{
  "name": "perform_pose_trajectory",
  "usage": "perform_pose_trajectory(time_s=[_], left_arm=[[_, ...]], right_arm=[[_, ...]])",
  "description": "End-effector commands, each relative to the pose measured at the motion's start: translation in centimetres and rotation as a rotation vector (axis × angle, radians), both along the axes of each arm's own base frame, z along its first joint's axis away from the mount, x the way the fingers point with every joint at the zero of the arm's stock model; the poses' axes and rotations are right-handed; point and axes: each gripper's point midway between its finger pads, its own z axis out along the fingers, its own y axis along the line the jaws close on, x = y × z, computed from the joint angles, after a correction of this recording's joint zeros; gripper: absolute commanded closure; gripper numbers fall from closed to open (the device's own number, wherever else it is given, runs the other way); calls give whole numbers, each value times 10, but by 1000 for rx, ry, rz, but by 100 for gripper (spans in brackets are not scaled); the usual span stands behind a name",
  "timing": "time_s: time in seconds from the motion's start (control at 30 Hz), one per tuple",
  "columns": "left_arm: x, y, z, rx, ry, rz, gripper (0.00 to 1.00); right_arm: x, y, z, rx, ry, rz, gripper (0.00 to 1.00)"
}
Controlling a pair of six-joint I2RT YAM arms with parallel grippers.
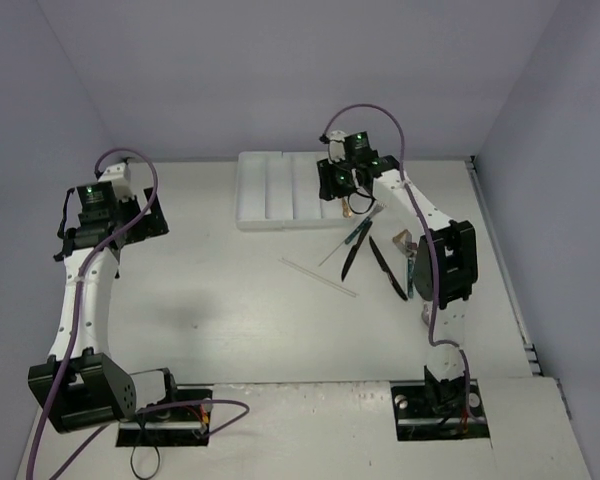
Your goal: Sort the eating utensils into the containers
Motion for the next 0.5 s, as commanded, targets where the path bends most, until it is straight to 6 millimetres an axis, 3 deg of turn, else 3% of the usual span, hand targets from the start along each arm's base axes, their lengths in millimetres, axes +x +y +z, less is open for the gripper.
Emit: perform_pose_trajectory(time_s=[0.0,0.07,0.2,0.47], left_arm=[[12,-11,25,-5,-105,-88,3],[12,-17,26,-19,-110,-128,3],[11,-24,25,-45,-104,-159,3],[9,-25,19,-51,-87,-160,3]], right_arm=[[-87,55,1,-146,-66,315,70],[-111,66,-18,-185,-33,390,70],[-126,79,-47,-253,26,434,75],[-118,85,-83,-325,87,414,85]])
